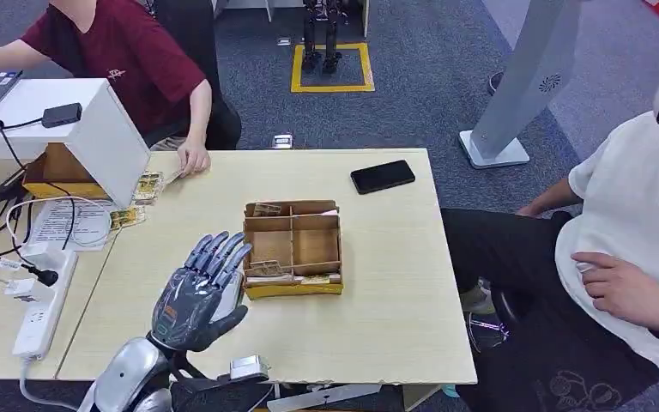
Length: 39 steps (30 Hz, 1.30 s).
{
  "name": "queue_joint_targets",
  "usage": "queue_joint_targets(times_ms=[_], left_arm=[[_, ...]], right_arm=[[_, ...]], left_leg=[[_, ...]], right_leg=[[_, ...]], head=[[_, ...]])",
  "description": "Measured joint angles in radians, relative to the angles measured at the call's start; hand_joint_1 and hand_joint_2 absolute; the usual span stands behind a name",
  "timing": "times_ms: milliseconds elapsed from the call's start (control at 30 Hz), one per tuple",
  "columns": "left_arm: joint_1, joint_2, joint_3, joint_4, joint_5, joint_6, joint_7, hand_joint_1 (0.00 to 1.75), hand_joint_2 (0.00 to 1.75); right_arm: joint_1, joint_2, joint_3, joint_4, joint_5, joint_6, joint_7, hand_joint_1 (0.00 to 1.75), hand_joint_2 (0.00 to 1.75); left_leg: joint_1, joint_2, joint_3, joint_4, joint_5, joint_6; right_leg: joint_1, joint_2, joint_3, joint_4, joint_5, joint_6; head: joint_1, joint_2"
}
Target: Pass the card to the sensor for recognition and then transmit it.
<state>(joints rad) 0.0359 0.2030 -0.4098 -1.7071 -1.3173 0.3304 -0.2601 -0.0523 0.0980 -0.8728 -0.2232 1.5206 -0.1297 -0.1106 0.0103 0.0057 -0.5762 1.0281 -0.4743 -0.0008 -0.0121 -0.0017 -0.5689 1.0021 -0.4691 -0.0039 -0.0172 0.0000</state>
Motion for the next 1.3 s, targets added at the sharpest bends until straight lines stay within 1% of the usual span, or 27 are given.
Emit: queue_joint_targets(times_ms=[133, 200, 233, 267, 333, 400, 533, 667, 733, 833, 967, 1233, 1300], left_arm=[[0.0, 0.006, -0.004, 0.001, -0.001, 0.001, 0.0, 0.0, 1.75], [-0.005, 0.05, -0.075, 0.022, -0.007, 0.005, 0.013, 0.0, 1.75], [-0.023, 0.088, -0.111, 0.04, -0.014, 0.001, 0.044, 0.0, 1.75], [-0.039, 0.116, -0.119, 0.067, -0.025, 0.0, 0.086, 0.0, 1.75], [-0.046, 0.119, -0.119, 0.083, -0.051, 0.004, 0.117, 0.0, 1.75], [-0.05, 0.118, -0.119, 0.095, -0.059, 0.005, 0.135, 0.0, 1.75], [-0.059, 0.111, -0.119, 0.11, -0.066, 0.005, 0.146, 0.0, 1.75], [-0.074, 0.089, -0.118, 0.125, -0.082, 0.001, 0.179, 0.0, 1.75], [-0.082, 0.073, -0.111, 0.13, -0.078, -0.015, 0.186, 0.0, 1.75], [-0.086, 0.053, -0.101, 0.137, -0.064, -0.031, 0.182, 0.0, 1.75], [-0.086, 0.037, -0.083, 0.145, -0.043, -0.048, 0.156, 0.0, 1.75], [-0.085, 0.025, -0.073, 0.154, -0.037, -0.049, 0.153, 0.0, 1.75], [-0.085, 0.02, -0.072, 0.155, -0.01, -0.059, 0.135, 0.0, 1.75]], right_arm=[[0.0, 0.0, 0.0, 0.0, 0.0, 0.0, 0.0, 0.0, 1.75], [0.0, 0.0, -0.004, 0.0, 0.006, 0.002, 0.007, 0.0, 1.75], [0.0, 0.0, -0.005, 0.0, 0.01, 0.008, 0.022, 0.0, 1.75], [0.0, 0.0, -0.009, 0.0, 0.015, 0.014, 0.029, 0.0, 1.75], [0.0, 0.0, -0.013, 0.0, 0.018, 0.014, 0.027, 0.0, 1.75], [0.0, 0.0, -0.015, 0.0, 0.021, 0.014, 0.024, 0.0, 1.75], [0.0, 0.0, -0.021, 0.0, 0.026, 0.014, 0.023, 0.0, 1.75], [-0.001, 0.0, -0.022, 0.0, 0.03, 0.014, 0.015, 0.0, 1.75], [-0.002, 0.0, -0.022, 0.0, 0.032, 0.012, 0.011, 0.0, 1.75], [-0.001, 0.0, -0.022, 0.0, 0.035, 0.011, 0.012, 0.0, 1.75], [-0.001, 0.0, -0.022, 0.0, 0.039, 0.011, 0.018, 0.0, 1.75], [-0.001, 0.0, -0.023, 0.0, 0.041, 0.011, 0.018, 0.0, 1.75], [-0.001, 0.0, -0.023, 0.0, 0.043, 0.011, 0.018, 0.0, 1.75]], left_leg=[[0.0, 0.0, 0.0, 0.0, 0.0, 0.0], [0.0, 0.0, 0.0, 0.0, 0.001, 0.0], [0.0, 0.0, 0.0, 0.0, 0.001, 0.0], [0.0, 0.0, 0.0, 0.0, 0.001, 0.0], [0.0, 0.0, 0.0, 0.0, 0.001, 0.0], [0.0, 0.0, 0.0, 0.0, 0.001, 0.0], [0.0, 0.0, 0.0, 0.0, 0.001, 0.0], [0.0, -0.001, 0.0, 0.0, 0.001, 0.0], [0.0, 0.0, 0.0, 0.0, 0.001, 0.0], [0.0, 0.0, 0.0, 0.0, 0.001, 0.0], [0.0, 0.0, 0.0, 0.0, 0.001, 0.0], [0.0, 0.0, -0.001, 0.0, 0.001, 0.0], [0.0, 0.0, -0.001, 0.0, 0.001, 0.0]], right_leg=[[0.0, 0.0, 0.0, 0.0, 0.0, 0.0], [0.0, 0.0, 0.0, 0.0, 0.0, 0.0], [0.0, 0.0, 0.0, 0.0, 0.0, 0.0], [0.0, 0.0, 0.0, 0.0, 0.0, 0.0], [0.0, 0.0, 0.0, 0.0, 0.0, 0.0], [0.0, 0.0, 0.0, 0.0, 0.0, 0.0], [0.0, 0.0, 0.0, 0.0, 0.0, 0.0], [0.0, -0.001, 0.0, 0.0, 0.0, 0.0], [0.0, 0.0, 0.0, 0.0, 0.0, 0.0], [0.0, 0.0, 0.0, 0.0, 0.001, 0.0], [0.0, 0.0, 0.0, 0.0, 0.0, 0.0], [0.0, 0.0, 0.0, 0.0, 0.0, 0.0], [0.0, 0.0, 0.0, 0.0, 0.0, 0.0]], head=[[0.0, 0.0], [0.0, 0.0], [0.0, 0.0], [0.0, 0.0], [0.0, 0.0], [0.0, 0.0], [0.001, 0.0], [0.0, 0.0], [0.0, 0.0], [0.001, 0.0], [0.0, 0.0], [0.0, 0.0], [0.0, 0.0]])
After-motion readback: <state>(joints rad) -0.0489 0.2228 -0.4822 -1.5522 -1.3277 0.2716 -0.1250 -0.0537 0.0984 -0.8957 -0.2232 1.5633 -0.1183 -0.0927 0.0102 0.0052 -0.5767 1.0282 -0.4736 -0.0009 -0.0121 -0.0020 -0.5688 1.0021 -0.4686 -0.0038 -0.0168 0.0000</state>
